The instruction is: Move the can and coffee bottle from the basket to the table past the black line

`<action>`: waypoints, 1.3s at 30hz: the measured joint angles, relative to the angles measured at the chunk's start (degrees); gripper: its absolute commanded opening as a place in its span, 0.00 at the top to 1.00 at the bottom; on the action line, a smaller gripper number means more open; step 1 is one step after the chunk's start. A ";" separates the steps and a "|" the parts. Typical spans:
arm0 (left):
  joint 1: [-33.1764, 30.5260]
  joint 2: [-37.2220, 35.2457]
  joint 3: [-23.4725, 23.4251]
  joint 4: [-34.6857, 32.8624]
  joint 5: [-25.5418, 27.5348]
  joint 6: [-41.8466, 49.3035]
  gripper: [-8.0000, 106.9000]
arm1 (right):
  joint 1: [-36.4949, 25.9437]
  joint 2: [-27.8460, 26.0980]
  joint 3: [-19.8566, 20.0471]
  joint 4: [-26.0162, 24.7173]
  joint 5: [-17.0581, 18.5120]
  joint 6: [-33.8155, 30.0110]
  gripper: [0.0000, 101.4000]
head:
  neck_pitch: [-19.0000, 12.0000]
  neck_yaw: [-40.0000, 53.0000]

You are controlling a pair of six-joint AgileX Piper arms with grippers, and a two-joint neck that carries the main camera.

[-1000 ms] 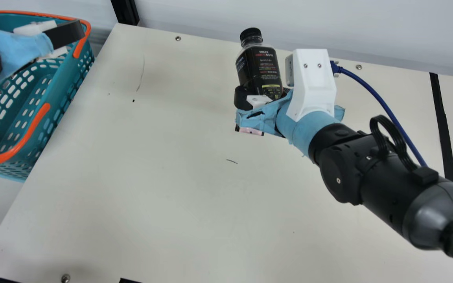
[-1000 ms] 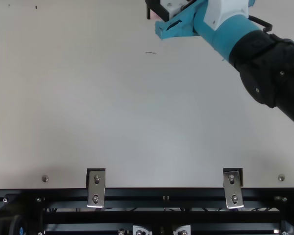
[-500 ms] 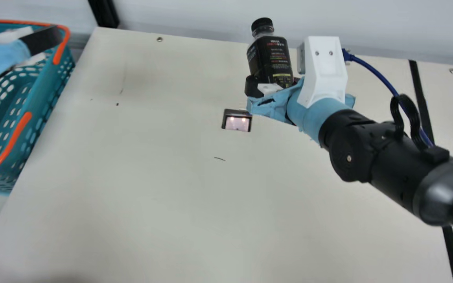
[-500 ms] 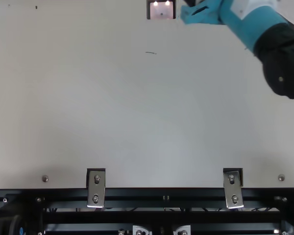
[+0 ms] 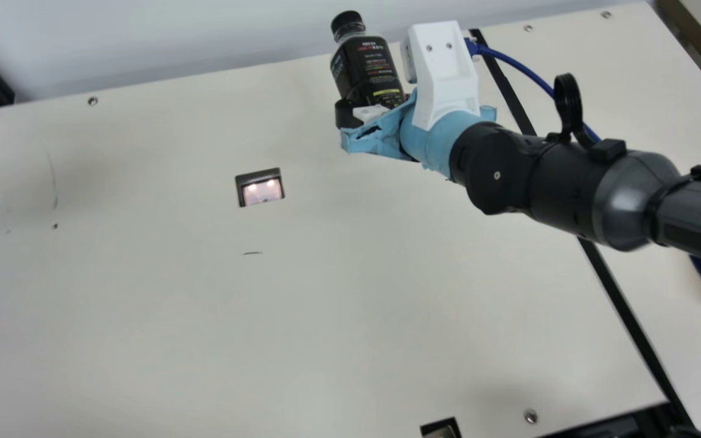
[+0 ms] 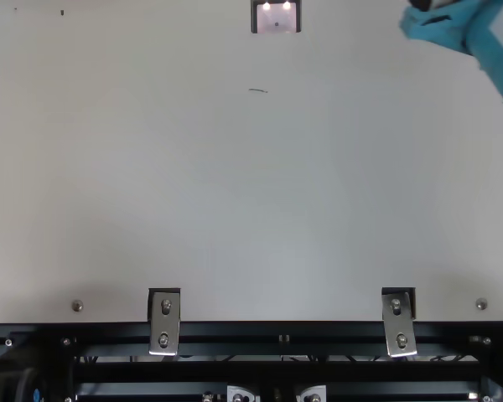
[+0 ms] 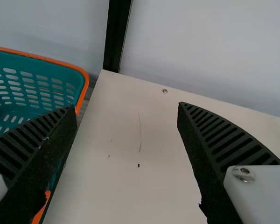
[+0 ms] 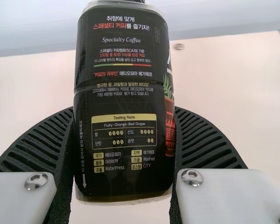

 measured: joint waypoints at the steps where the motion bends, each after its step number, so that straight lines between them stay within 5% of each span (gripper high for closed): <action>1: 0.00 0.00 0.00 0.00 0.00 0.00 0.15 | -0.71 -0.59 0.69 0.96 -0.23 -0.97 1.00 | 0.00 -1.76; 14: 0.00 0.00 0.00 0.00 0.00 0.00 0.15 | -11.61 -8.61 9.24 9.58 -0.41 -9.24 1.00 | -3.23 -17.89; 23: 0.00 0.00 0.00 0.00 0.00 0.00 0.15 | -22.18 -13.06 13.80 11.63 -0.14 -14.58 1.00 | -3.52 -18.77; 39: 0.00 0.00 0.00 0.00 0.00 0.00 0.15 | -37.36 -10.81 15.11 13.85 -1.80 -27.34 1.00 | -3.52 -18.77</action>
